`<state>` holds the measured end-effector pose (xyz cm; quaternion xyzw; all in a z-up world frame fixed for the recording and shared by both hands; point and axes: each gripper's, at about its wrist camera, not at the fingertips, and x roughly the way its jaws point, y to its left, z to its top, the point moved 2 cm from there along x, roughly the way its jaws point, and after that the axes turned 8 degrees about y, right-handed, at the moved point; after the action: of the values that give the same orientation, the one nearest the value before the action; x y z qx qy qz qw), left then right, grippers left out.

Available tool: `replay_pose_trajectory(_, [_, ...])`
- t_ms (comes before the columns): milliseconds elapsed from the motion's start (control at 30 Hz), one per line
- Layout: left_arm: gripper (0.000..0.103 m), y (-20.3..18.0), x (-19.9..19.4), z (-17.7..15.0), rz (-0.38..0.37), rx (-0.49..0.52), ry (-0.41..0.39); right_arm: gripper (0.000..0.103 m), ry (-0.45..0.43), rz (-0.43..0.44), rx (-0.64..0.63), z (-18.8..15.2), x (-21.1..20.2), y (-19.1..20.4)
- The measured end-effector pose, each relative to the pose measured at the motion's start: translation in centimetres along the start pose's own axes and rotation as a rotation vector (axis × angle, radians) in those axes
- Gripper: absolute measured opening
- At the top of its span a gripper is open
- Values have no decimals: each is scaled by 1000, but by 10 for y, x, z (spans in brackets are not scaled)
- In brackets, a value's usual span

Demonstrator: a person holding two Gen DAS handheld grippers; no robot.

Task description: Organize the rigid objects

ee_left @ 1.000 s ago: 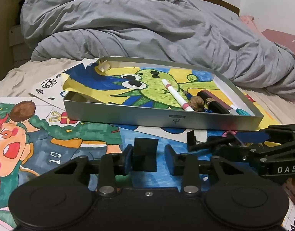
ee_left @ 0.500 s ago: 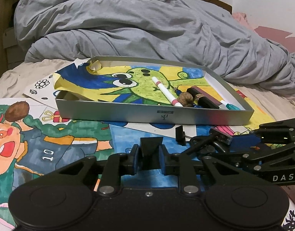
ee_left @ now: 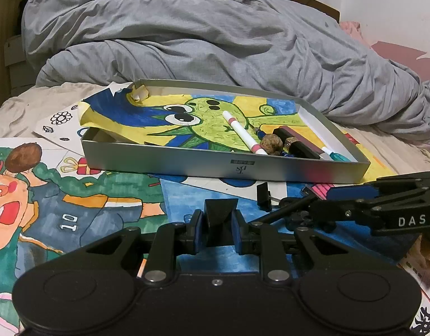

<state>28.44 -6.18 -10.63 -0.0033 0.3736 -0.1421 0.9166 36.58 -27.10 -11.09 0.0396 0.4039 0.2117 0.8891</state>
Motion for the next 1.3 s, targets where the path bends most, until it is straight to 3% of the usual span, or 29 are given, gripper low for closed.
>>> replay_pose_trajectory(200, [23, 0, 2, 0, -7, -3, 2, 16, 8, 42, 33, 1, 8, -2])
replay_pose_trajectory(900, [22, 1, -11, 2, 10, -39, -18, 12, -42, -3, 9, -6, -27, 7])
replay_pose_trajectory(1300, [21, -7, -20, -1, 12, -49, -6, 12, 39, 38, 45, -18, -47, 4])
